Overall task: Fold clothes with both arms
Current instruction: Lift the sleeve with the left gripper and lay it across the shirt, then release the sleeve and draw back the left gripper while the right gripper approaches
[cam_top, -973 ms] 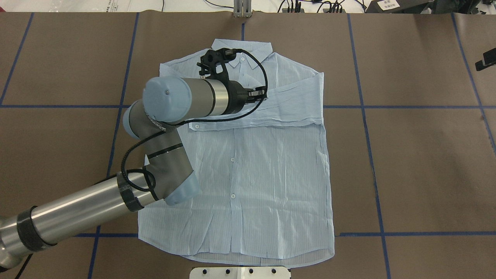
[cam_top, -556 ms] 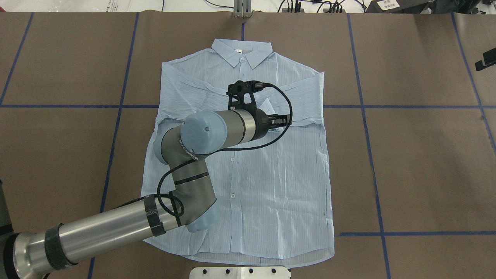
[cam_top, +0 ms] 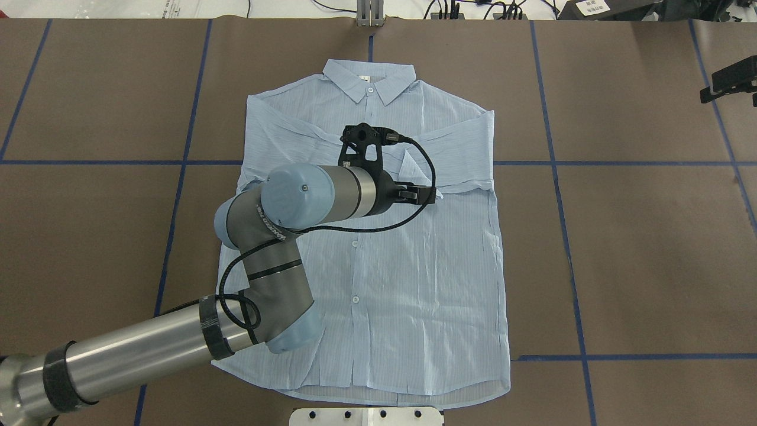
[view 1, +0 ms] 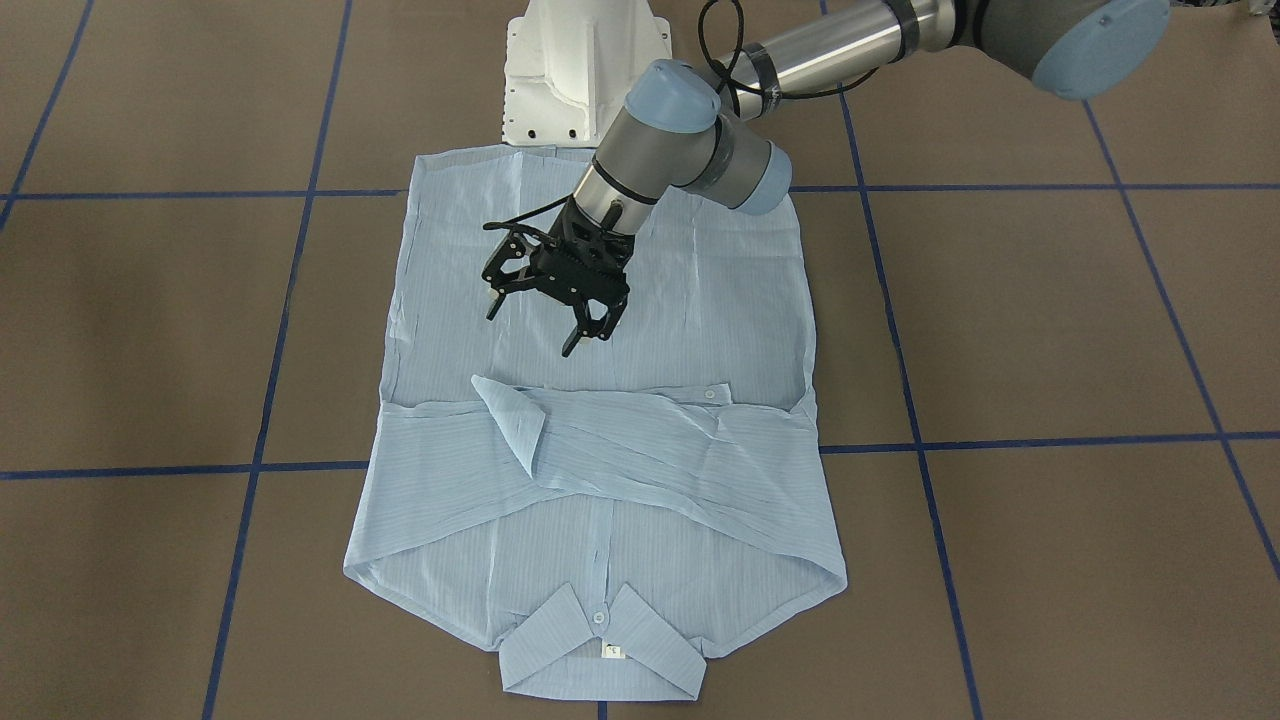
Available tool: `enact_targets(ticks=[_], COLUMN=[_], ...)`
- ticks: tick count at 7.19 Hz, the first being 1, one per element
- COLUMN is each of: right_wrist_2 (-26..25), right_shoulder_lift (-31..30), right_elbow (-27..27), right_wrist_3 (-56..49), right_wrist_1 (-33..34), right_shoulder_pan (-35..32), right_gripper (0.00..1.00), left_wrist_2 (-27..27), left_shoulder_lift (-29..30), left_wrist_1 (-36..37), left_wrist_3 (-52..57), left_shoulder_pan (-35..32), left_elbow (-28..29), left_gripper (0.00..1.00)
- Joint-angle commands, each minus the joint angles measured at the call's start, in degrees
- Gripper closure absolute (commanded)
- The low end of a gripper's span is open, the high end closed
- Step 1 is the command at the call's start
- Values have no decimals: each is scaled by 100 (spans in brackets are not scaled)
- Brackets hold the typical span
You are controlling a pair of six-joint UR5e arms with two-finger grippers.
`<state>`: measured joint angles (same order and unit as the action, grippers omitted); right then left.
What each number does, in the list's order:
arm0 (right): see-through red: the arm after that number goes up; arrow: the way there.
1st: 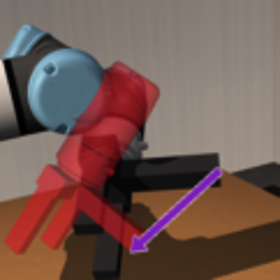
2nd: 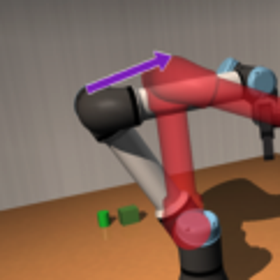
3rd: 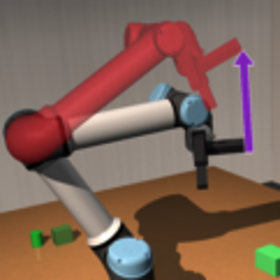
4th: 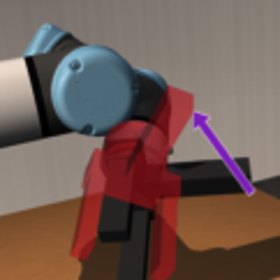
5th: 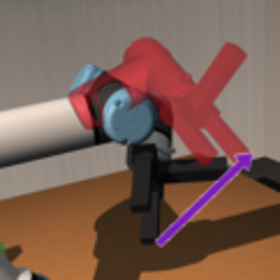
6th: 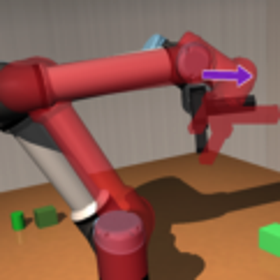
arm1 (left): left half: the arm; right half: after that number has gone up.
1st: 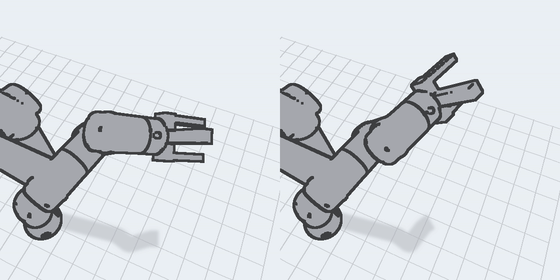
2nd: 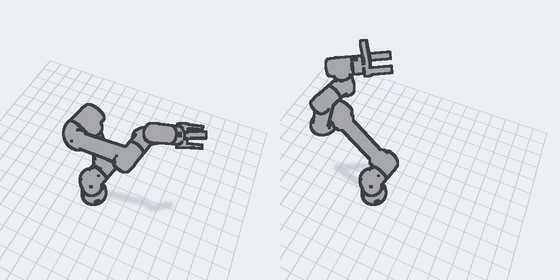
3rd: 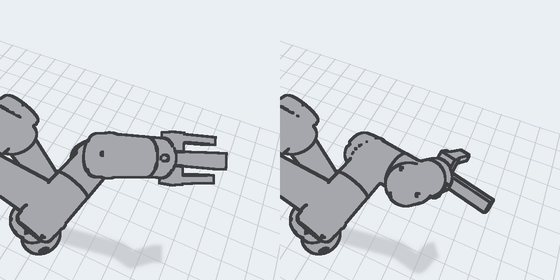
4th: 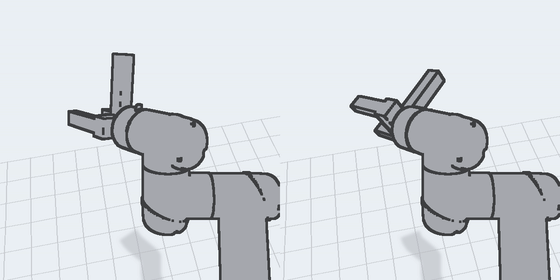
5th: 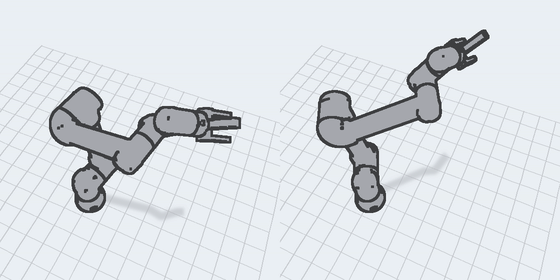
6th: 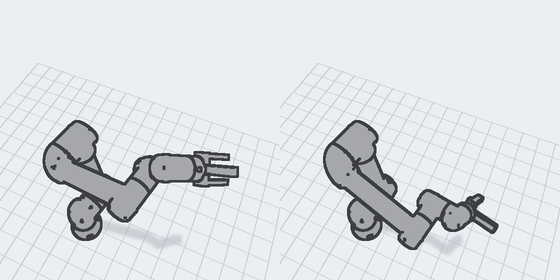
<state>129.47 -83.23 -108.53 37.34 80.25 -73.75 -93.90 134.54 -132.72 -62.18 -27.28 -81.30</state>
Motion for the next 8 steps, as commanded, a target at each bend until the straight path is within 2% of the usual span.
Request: enact_targets(ticks=[1, 2, 3, 4, 5, 6, 8], right_wrist_2=[-1023, -1612, -1922, -2134, -2606, -3011, -3846], right_shoulder_lift=[400, 996, 1637, 2183, 2632, 3124, 4274], right_elbow=[-310, -40, 459, 760, 945, 1339, 2707], right_wrist_3=[1114, 1474, 1730, 1750, 1759, 1768, 1742], right_wrist_1=[26, 104, 201, 637, 1102, 1272, 1344], right_shoulder_pan=[1190, 1832, 2212, 2460, 2776, 3057, 3567], right_gripper=[0, 0, 0, 0, 0, 0, 0], left_wrist_2=[-835, -1223, -1627, -1970, -2200, -2324, -2308], left_shoulder_lift=[-828, -1067, -1261, -1455, -1717, -1912, -1975], left_wrist_1=[616, 616, 616, 625, 573, 529, 520], left_wrist_3=[1089, 1633, 2152, 2749, 3303, 3631, 3652], left_shoulder_pan=[-705, -1083, -1478, -1856, -2156, -2394, -2431], left_elbow=[-901, -1044, -1063, -1055, -1063, -1063, -1063], left_gripper=[0, 0, 0, 0, 0, 0, 0])
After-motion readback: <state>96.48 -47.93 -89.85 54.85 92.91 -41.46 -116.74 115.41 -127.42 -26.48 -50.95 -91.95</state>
